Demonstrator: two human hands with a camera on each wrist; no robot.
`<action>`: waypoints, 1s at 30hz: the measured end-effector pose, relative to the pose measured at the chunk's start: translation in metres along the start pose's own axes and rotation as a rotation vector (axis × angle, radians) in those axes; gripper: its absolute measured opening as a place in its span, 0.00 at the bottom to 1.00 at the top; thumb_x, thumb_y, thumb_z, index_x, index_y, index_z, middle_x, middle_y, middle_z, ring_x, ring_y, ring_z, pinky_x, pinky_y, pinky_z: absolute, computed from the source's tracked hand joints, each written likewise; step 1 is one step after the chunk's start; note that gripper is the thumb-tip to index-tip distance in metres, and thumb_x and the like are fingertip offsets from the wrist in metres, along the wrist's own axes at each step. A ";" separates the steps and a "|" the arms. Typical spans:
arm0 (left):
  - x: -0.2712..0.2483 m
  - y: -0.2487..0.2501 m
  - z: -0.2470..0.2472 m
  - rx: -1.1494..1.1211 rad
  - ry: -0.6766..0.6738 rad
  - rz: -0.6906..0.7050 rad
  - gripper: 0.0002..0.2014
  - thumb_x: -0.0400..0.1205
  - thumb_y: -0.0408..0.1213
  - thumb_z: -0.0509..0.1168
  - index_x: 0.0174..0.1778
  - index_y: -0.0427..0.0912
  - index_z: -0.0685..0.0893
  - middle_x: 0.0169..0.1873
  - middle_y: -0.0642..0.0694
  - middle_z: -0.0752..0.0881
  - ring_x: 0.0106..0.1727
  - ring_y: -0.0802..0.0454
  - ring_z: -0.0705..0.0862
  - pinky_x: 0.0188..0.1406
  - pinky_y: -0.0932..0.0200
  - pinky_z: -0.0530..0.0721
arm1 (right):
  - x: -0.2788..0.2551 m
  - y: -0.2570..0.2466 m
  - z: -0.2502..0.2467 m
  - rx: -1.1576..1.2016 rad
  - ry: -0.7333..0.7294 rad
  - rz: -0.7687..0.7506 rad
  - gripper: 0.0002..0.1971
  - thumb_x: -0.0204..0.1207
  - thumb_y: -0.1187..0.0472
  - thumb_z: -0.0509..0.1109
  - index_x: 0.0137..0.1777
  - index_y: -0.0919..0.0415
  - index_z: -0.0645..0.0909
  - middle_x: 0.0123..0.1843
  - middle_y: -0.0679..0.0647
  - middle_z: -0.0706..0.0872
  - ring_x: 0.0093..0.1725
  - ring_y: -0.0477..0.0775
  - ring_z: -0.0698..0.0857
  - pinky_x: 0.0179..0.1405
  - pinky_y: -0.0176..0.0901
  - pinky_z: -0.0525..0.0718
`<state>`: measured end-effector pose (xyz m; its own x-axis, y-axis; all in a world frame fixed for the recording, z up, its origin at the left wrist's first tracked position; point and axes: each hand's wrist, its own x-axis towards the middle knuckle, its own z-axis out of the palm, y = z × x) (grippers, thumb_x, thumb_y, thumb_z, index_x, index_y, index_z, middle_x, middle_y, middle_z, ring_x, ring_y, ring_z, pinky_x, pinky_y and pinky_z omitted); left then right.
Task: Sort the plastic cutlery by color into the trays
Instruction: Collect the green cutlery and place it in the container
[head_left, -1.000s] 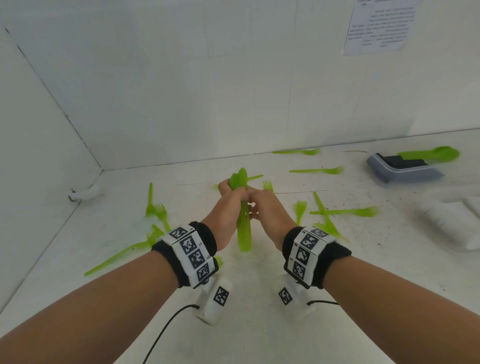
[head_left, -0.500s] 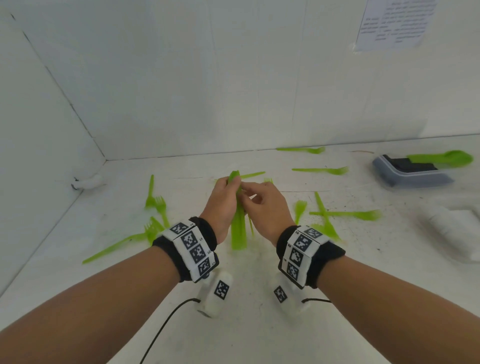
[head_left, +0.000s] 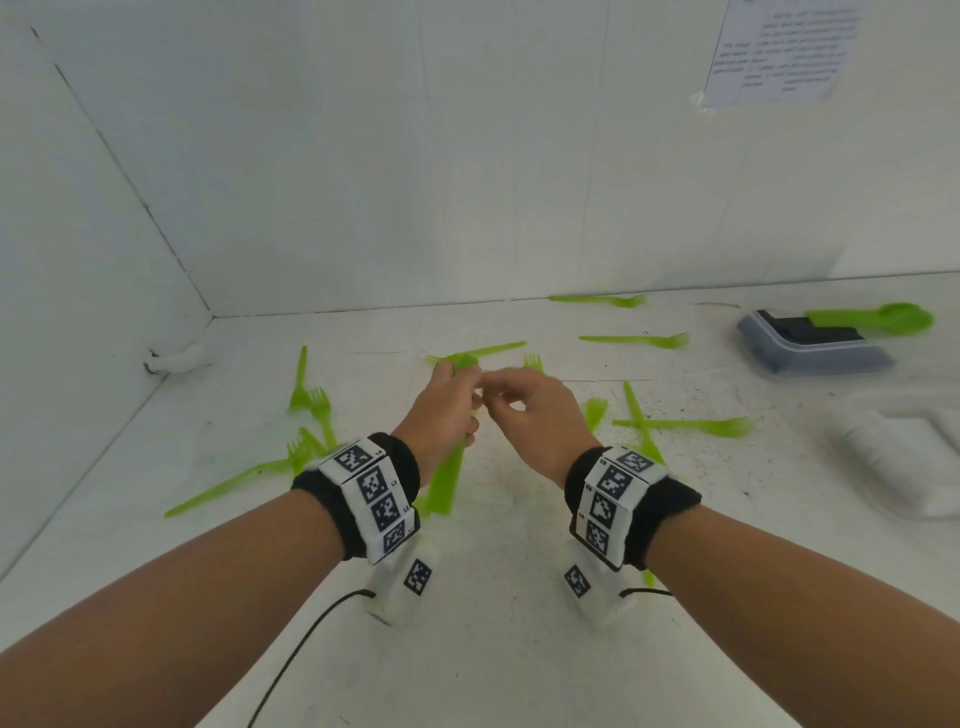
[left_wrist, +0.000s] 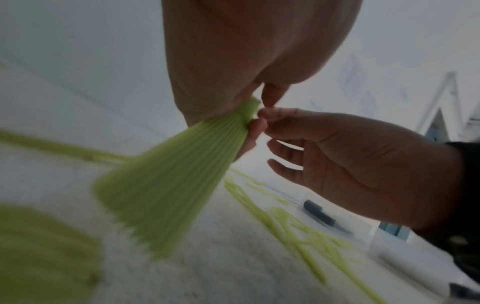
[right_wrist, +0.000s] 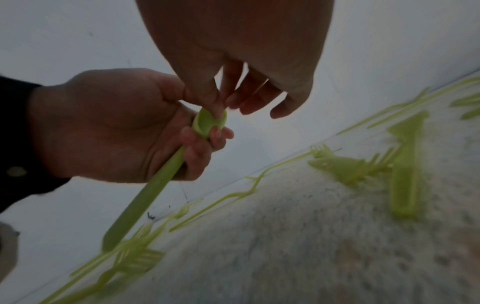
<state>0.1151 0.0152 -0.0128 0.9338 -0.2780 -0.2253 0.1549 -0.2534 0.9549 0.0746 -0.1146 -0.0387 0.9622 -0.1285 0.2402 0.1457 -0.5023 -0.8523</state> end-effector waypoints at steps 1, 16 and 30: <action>-0.002 0.001 -0.002 0.081 -0.055 0.007 0.12 0.90 0.48 0.54 0.64 0.47 0.73 0.49 0.43 0.77 0.37 0.49 0.72 0.37 0.54 0.75 | 0.000 0.001 -0.003 0.021 0.062 -0.003 0.13 0.80 0.62 0.73 0.62 0.49 0.84 0.56 0.45 0.84 0.52 0.41 0.83 0.56 0.36 0.81; -0.012 0.001 -0.039 1.116 -0.386 0.417 0.12 0.92 0.48 0.56 0.67 0.46 0.69 0.37 0.53 0.76 0.34 0.55 0.75 0.33 0.55 0.69 | 0.001 0.006 -0.072 -0.636 -0.088 -0.266 0.09 0.81 0.56 0.73 0.59 0.48 0.82 0.50 0.45 0.81 0.49 0.56 0.80 0.47 0.53 0.81; 0.007 0.043 0.087 1.249 -0.538 0.753 0.28 0.93 0.52 0.45 0.90 0.54 0.47 0.58 0.47 0.78 0.46 0.45 0.82 0.54 0.43 0.82 | -0.050 0.035 -0.193 -1.031 -0.058 -0.055 0.16 0.88 0.57 0.60 0.73 0.46 0.78 0.61 0.50 0.84 0.58 0.60 0.82 0.48 0.53 0.81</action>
<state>0.1000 -0.0780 0.0103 0.4060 -0.9098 -0.0862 -0.8927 -0.4150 0.1755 -0.0132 -0.2909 0.0091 0.9738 -0.0555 0.2204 -0.0518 -0.9984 -0.0226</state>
